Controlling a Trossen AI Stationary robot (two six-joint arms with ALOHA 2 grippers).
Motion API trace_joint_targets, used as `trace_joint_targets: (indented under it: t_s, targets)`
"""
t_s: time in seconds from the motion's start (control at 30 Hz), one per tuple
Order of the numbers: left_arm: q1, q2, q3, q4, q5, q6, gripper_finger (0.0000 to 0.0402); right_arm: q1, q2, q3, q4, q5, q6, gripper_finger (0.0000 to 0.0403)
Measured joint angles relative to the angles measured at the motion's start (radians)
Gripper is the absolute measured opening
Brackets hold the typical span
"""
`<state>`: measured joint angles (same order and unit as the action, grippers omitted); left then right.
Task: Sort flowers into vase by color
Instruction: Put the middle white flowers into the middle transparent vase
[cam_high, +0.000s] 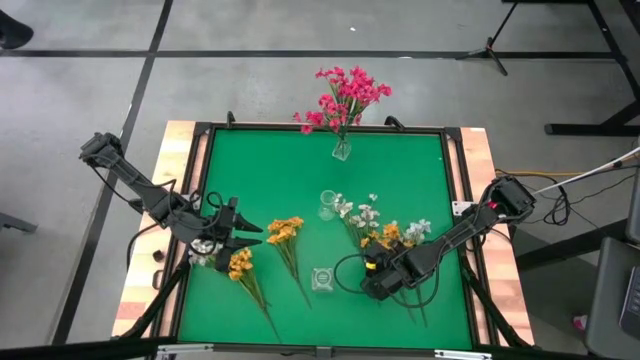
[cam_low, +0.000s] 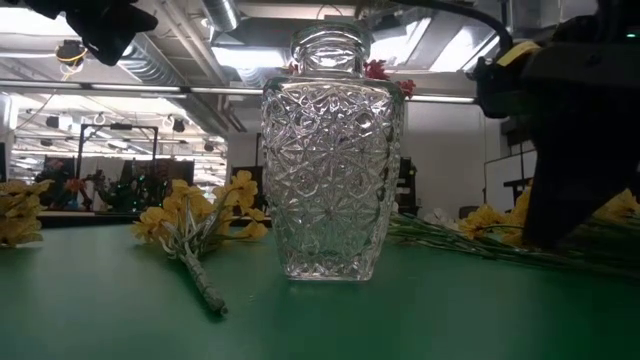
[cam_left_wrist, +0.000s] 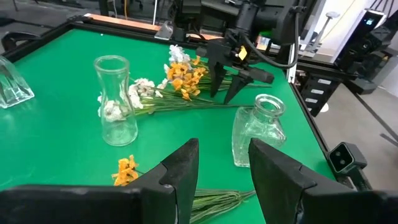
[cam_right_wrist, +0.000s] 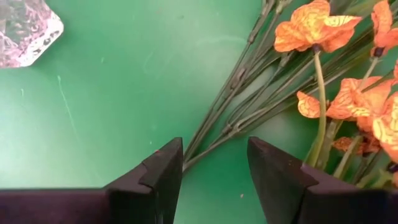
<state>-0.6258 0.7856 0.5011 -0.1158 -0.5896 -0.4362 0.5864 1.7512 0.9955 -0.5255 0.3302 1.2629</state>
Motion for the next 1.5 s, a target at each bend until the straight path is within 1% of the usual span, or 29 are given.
trace_joint_targets:
  t_s: [0.13, 0.3, 0.4, 0.47, 0.57, 0.7, 0.73, 0.77, 0.9, 1.0, 1.13, 1.37, 1.5]
  targets:
    - [0.0, 0.0, 0.0, 0.0, 0.0, 0.001, 0.0137, -0.013, 0.01, 0.0, 0.006, -0.002, 0.0, 0.0179]
    - [0.0, 0.0, 0.0, 0.0, -0.001, 0.001, 0.0137, -0.033, 0.052, 0.004, 0.012, -0.045, -0.008, 0.0179]
    - [0.0, 0.0, 0.0, -0.002, -0.001, 0.001, 0.0137, -0.03, 0.06, 0.005, 0.016, -0.02, -0.006, 0.0178]
    - [0.0, 0.0, 0.0, -0.002, -0.001, 0.001, 0.0137, -0.029, 0.061, 0.005, 0.016, -0.006, 0.012, 0.017]
    - [0.0, 0.0, 0.0, -0.003, -0.001, 0.002, 0.0137, -0.03, 0.064, 0.021, -0.023, -0.008, 0.023, 0.0131]
    - [0.0, 0.0, 0.0, -0.004, -0.001, 0.002, 0.0137, -0.031, 0.066, 0.03, -0.056, 0.001, 0.062, 0.0039]
    - [0.0, 0.0, 0.0, -0.003, -0.001, 0.002, 0.0137, -0.031, 0.066, 0.036, -0.064, 0.007, 0.067, 0.0021]
    - [0.0, 0.0, 0.0, -0.004, -0.002, 0.002, 0.0137, -0.031, 0.067, 0.042, -0.071, 0.009, 0.07, 0.0014]
    - [0.0, 0.0, 0.0, -0.004, -0.002, 0.002, 0.0137, -0.038, 0.069, 0.057, -0.091, 0.013, 0.133, 0.0022]
    - [0.0, 0.0, 0.0, -0.003, -0.002, 0.001, 0.0137, -0.039, 0.07, 0.079, -0.133, 0.022, 0.161, 0.0007]
    - [0.0, 0.0, 0.0, -0.003, -0.002, 0.001, 0.0137, -0.038, 0.07, 0.115, -0.211, 0.029, 0.222, 0.0009]
    - [0.0, 0.0, 0.0, -0.003, -0.002, 0.001, 0.0137, -0.038, 0.07, 0.227, -0.354, 0.064, 0.233, 0.0003]
    - [0.0, 0.0, 0.0, -0.003, -0.002, 0.002, 0.0137, -0.038, 0.069, 0.317, -0.491, 0.09, 0.24, 0.0003]
